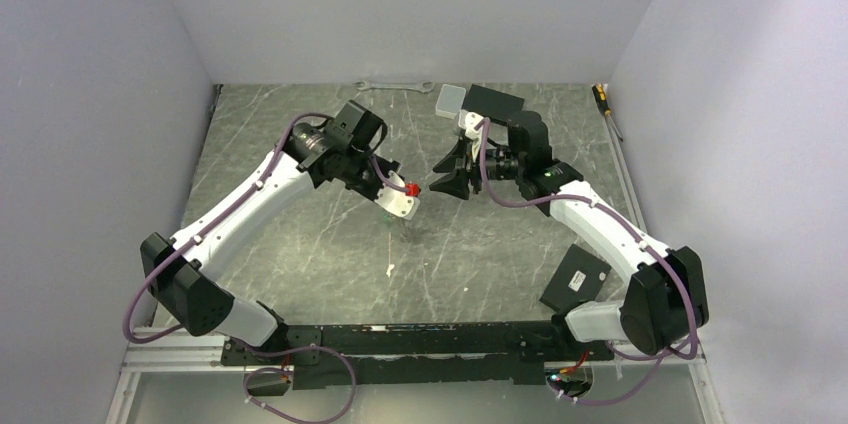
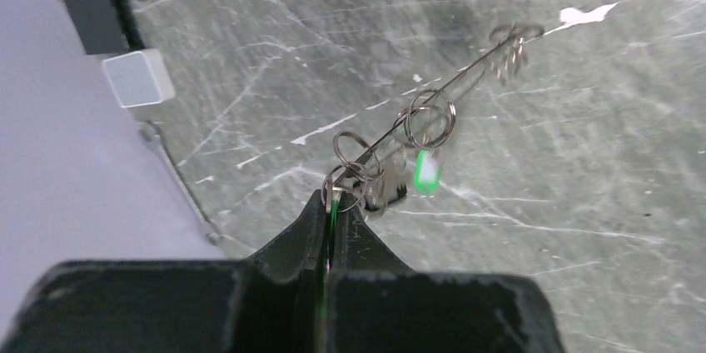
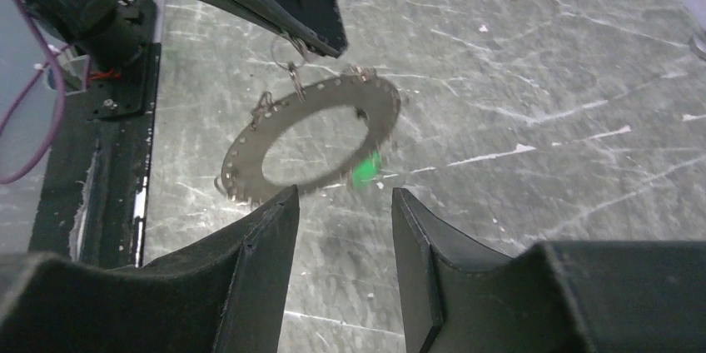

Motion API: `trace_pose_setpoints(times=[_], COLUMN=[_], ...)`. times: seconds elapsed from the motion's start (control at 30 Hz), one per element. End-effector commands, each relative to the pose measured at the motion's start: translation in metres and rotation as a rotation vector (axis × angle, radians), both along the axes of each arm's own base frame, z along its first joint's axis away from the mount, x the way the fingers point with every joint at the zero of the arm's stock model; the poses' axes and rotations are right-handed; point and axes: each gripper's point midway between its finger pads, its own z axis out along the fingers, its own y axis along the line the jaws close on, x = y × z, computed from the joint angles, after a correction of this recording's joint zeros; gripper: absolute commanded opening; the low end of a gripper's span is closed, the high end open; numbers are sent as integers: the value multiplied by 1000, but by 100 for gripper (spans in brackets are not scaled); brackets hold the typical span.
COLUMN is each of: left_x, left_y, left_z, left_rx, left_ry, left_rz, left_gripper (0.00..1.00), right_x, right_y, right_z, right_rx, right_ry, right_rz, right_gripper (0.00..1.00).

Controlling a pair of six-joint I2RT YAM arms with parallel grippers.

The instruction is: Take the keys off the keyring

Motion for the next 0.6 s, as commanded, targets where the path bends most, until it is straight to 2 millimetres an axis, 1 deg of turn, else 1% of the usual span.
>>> trace_pose_setpoints(times=[0.0, 0.07, 0.13, 0.23, 0.43, 0.57], left_x=[6, 5, 5, 4, 0, -1], left_y=[-13, -15, -19, -25, -34, -37], left_z=[22, 22, 25, 29, 31, 30], left_rx=[-34, -37, -47, -65, -83, -85], left_ry=[-130, -128, -133, -140, -149, -151], left_rz=[-69, -71, -78, -92, -123, -131], left_gripper=[0, 0, 0, 0, 0, 0], right_x=[-9, -14, -22, -26, -25, -23], right_y=[11, 13, 16, 19, 27, 31], right_z=[31, 32, 26, 23, 23, 25], right_rx=[86, 84, 65, 46, 6, 5], right_ry=[-54, -66, -56, -76, -105, -98], right_rz=[99, 126, 150, 167, 162, 148], right_gripper=[47, 46, 45, 44, 43, 40])
